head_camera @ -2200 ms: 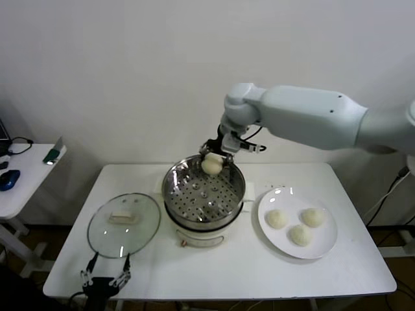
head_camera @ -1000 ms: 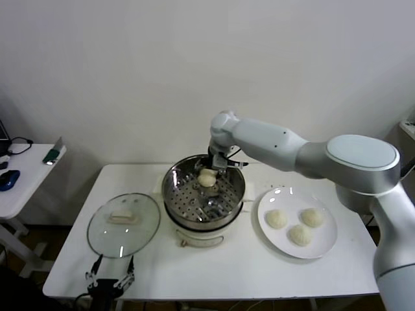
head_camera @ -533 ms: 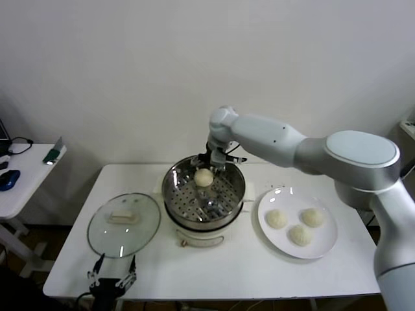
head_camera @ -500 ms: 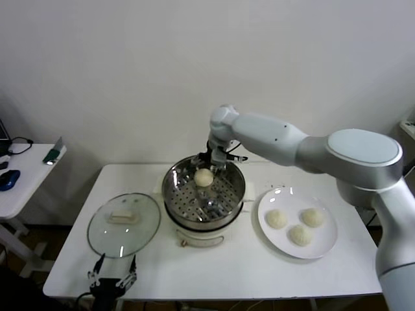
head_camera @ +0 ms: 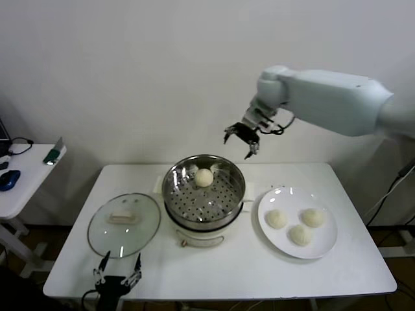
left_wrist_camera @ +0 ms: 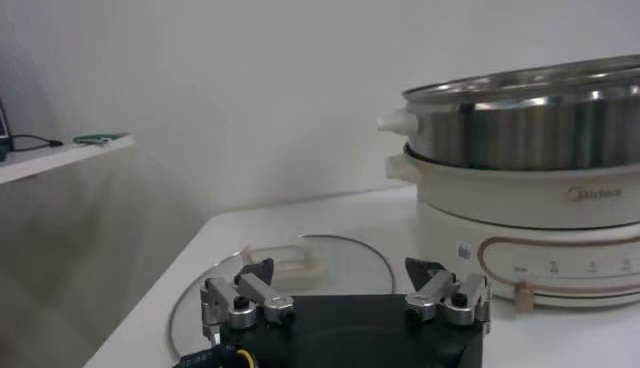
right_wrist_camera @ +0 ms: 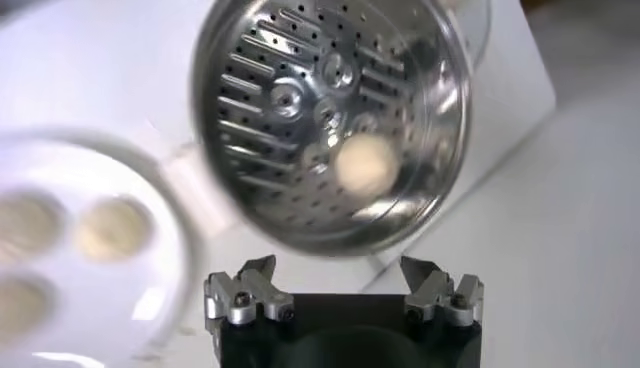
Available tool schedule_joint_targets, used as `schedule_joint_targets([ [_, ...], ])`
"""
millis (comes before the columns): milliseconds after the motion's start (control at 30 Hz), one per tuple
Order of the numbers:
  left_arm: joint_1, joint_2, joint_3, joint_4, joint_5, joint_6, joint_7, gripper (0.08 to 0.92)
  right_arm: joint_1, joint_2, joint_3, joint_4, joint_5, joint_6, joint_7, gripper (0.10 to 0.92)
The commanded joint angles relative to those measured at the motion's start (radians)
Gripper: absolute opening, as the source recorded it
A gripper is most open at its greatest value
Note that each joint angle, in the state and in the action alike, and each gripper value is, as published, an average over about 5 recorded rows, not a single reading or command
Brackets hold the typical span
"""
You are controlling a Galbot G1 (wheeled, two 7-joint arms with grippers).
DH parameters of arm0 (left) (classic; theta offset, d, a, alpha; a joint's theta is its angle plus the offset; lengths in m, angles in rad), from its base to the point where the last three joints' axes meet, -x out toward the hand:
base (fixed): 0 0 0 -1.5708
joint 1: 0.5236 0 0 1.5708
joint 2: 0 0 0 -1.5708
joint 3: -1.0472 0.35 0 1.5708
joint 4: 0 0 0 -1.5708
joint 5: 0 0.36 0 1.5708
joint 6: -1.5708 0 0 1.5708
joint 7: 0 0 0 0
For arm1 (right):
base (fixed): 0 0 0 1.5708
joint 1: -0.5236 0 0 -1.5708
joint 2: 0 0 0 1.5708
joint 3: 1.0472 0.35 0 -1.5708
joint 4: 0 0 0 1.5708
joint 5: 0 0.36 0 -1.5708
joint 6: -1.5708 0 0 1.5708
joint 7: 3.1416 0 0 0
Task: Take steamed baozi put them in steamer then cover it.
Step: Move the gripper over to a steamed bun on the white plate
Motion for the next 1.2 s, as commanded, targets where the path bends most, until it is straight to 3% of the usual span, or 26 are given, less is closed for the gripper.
schedule_joint_targets([
  [33, -0.005, 0.001, 0.001, 0.005, -0.005, -0.003, 0.0, 0.823, 0.055, -0.294, -0.148, 0.213, 0.227, -0.35, 0.002, 0.823],
  [367, -0.015, -0.001, -0.001, 0.015, -0.008, -0.004, -0.001, 0.823, -0.102, -0.348, -0.121, 0.319, 0.11, -0.522, 0.104, 0.823],
  [1200, -0.011, 0.0, -0.021, 0.026, -0.005, -0.009, -0.003, 0.823, -0.509, -0.183, 0.175, 0.037, -0.096, -0.534, 0.174, 0.823],
])
